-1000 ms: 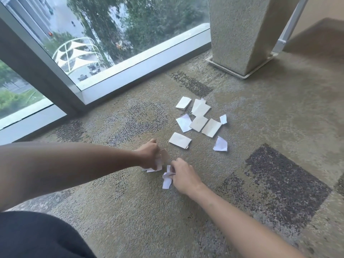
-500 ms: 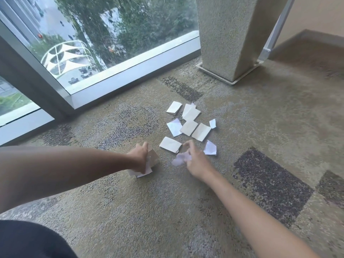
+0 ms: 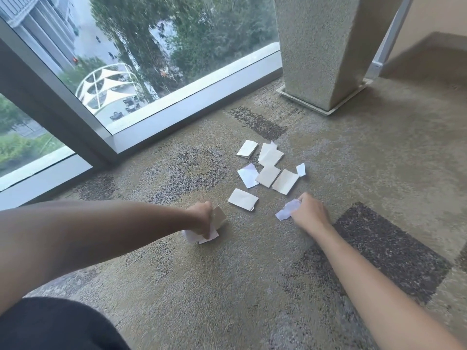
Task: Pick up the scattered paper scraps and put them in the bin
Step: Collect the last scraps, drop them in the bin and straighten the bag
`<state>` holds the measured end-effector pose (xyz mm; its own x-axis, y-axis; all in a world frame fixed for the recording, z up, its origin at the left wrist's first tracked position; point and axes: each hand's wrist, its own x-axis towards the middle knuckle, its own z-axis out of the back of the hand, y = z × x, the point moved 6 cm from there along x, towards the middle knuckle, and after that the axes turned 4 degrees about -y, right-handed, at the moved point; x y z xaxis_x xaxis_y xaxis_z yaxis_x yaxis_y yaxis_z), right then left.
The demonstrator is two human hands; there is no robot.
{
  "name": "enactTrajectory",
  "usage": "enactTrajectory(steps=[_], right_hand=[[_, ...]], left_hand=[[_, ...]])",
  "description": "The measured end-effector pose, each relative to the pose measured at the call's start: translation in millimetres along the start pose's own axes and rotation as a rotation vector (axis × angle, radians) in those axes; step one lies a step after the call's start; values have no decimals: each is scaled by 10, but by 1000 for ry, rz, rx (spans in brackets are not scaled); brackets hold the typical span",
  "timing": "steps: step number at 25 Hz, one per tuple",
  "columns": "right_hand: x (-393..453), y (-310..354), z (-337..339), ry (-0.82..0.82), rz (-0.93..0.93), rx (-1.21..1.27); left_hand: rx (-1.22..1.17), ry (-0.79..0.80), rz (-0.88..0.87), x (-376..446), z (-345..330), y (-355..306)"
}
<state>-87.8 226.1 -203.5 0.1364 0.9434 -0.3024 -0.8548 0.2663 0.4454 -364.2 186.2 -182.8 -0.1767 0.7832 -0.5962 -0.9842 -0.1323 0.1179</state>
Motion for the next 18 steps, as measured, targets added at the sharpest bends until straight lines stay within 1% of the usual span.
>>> enactTrajectory(steps=[3,5,7,10,12,15,18], right_hand=[[-67,1,40,-61,33,-40],[-68,-13,42,-76,46,-45],[-50,-11,49,-65,75,-37],[-14,7,71,-12,90,-37],[39,-9,79,35,85,-25],[119,-92,98,80,51,58],[172,-195,146,78,8,127]], left_hand=[[85,9,-60,16,75,-41],[131,28,-143,46,174,-117],[142,25,-268,107,296,-249],[152,-79,-498,157,446,-524],[232,-115,-608,210,446,-682],[270,-60,-663,316,386,-786],[254,-55,-687,315,400,-868]])
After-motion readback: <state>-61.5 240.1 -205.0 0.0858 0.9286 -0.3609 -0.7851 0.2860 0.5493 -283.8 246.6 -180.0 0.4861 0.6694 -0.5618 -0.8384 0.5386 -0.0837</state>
